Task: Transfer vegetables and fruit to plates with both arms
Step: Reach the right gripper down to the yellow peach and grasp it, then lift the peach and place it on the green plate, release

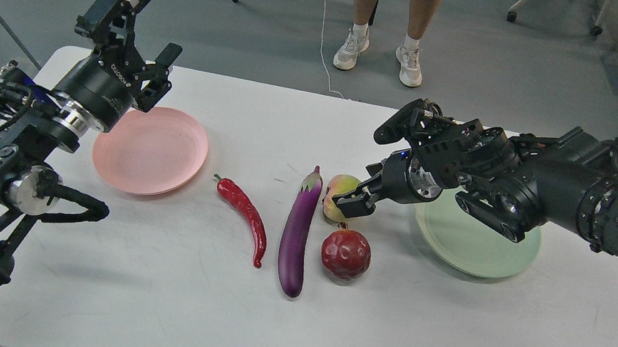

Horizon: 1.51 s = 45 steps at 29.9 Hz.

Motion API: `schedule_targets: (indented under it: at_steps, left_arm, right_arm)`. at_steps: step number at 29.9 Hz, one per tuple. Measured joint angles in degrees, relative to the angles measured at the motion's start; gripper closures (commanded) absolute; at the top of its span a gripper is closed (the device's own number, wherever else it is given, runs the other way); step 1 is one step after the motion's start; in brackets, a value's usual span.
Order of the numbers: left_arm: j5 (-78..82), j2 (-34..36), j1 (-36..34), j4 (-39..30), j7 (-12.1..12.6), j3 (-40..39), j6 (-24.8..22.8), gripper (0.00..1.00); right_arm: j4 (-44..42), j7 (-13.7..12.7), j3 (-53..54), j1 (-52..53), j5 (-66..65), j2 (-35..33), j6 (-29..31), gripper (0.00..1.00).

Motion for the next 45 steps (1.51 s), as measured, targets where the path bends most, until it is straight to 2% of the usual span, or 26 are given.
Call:
schedule_targets:
  at_steps: [5, 7, 14, 17, 24, 31, 42, 43, 45]
  left_arm:
    - [0.0, 0.0, 0.0, 0.0, 0.0, 0.0, 0.0, 0.02]
    - [0.0, 0.0, 0.0, 0.0, 0.0, 0.0, 0.0, 0.02]
    - [0.0, 0.0, 0.0, 0.0, 0.0, 0.0, -0.1, 0.02]
    - [0.0, 0.0, 0.0, 0.0, 0.0, 0.0, -0.1, 0.02]
    - [0.0, 0.0, 0.0, -0.4, 0.0, 0.1, -0.1, 0.02]
    - [0.0, -0.2, -0.1, -0.5, 0.0, 0.3, -0.1, 0.02]
    - [0.0, -0.2, -0.1, -0.5, 0.0, 0.5, -0.1, 0.02]
    - [0.0, -0.2, -0.1, -0.5, 0.0, 0.5, -0.1, 0.02]
    - [0.0, -0.1, -0.1, -0.5, 0.0, 0.5, -0.1, 0.02]
  right_arm:
    - [0.0, 0.0, -0.4, -0.1, 0.0, 0.0, -0.1, 0.62]
    - [0.1, 0.0, -0.4, -0.1, -0.1, 0.0, -0.2, 0.68]
    - [1.1, 0.0, -0.2, 2.1, -0.2, -0.3, -0.3, 0.67]
    - [3.0, 0.0, 0.2, 5.6, -0.1, -3.1, -0.3, 0.66]
    - [7.2, 0.0, 0.0, 10.3, -6.3, -17.2, -4.0, 0.65]
    - [9.5, 0.0, -0.2, 6.5, -10.8, -28.0, -6.9, 0.64]
    - [6.1, 0.0, 0.8, -1.2, -10.9, -29.1, -8.7, 0.59]
    - [5.3, 0.0, 0.9, -1.8, -10.9, -28.9, -8.8, 0.58]
    - [4.2, 0.0, 1.1, -2.6, -10.9, -28.3, -8.9, 0.47]
